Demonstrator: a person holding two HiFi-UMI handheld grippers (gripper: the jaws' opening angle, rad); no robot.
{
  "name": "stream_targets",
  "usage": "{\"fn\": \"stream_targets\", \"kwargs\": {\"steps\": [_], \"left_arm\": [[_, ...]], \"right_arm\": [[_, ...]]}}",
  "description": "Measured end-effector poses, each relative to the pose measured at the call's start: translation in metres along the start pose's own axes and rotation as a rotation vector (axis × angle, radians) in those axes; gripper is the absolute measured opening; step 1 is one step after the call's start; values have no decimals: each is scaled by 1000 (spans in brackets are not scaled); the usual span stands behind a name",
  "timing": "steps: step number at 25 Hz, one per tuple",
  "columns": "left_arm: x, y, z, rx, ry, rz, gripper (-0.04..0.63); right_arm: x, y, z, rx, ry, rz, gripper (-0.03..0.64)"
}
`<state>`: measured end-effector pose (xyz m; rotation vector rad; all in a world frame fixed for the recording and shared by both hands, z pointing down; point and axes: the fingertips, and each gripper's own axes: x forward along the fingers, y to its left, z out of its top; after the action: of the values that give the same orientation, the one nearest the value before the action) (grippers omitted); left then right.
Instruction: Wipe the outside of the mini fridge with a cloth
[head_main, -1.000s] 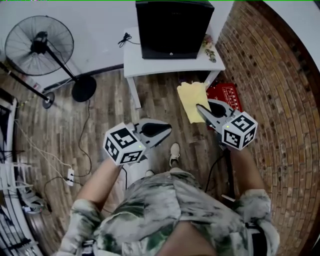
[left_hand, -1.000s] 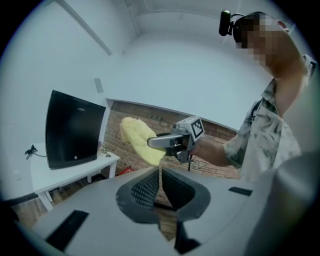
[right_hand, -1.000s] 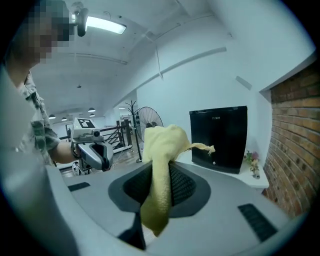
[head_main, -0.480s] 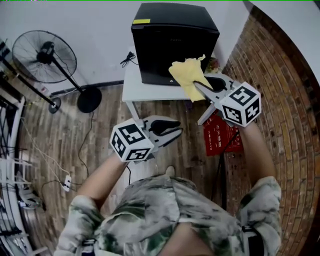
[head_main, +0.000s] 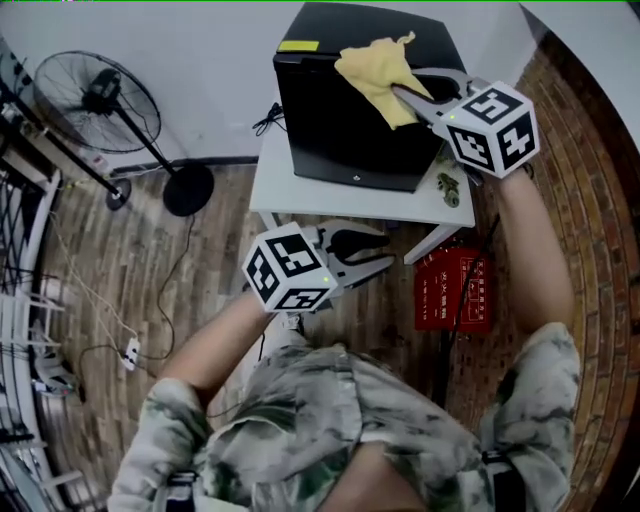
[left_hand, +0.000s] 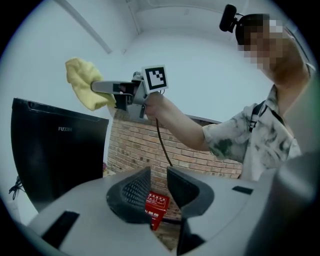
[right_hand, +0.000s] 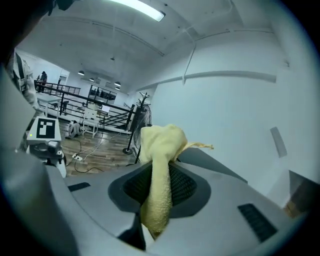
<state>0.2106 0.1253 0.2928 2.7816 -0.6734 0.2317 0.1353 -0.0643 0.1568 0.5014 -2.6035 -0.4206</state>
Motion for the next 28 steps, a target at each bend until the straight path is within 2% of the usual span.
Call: {"fn": "stream_targets", "kwargs": {"steps": [7, 11, 17, 22, 28], "left_arm": [[-9, 63, 29, 54, -6, -46, 92], [-9, 96, 44, 78, 0, -82, 92], [-36, 143, 49, 92, 5, -137, 92], [-37, 161, 46, 92, 18, -193, 92], [-17, 173, 66, 111, -2, -251, 92]], "right_arm": [[90, -44, 45, -119, 64, -12, 95], [140, -61, 46, -167, 136, 3, 95], [207, -70, 44, -178, 228, 28, 95], [215, -96, 21, -157, 299, -2, 95], [191, -154, -27, -131, 415, -69, 95]]}}
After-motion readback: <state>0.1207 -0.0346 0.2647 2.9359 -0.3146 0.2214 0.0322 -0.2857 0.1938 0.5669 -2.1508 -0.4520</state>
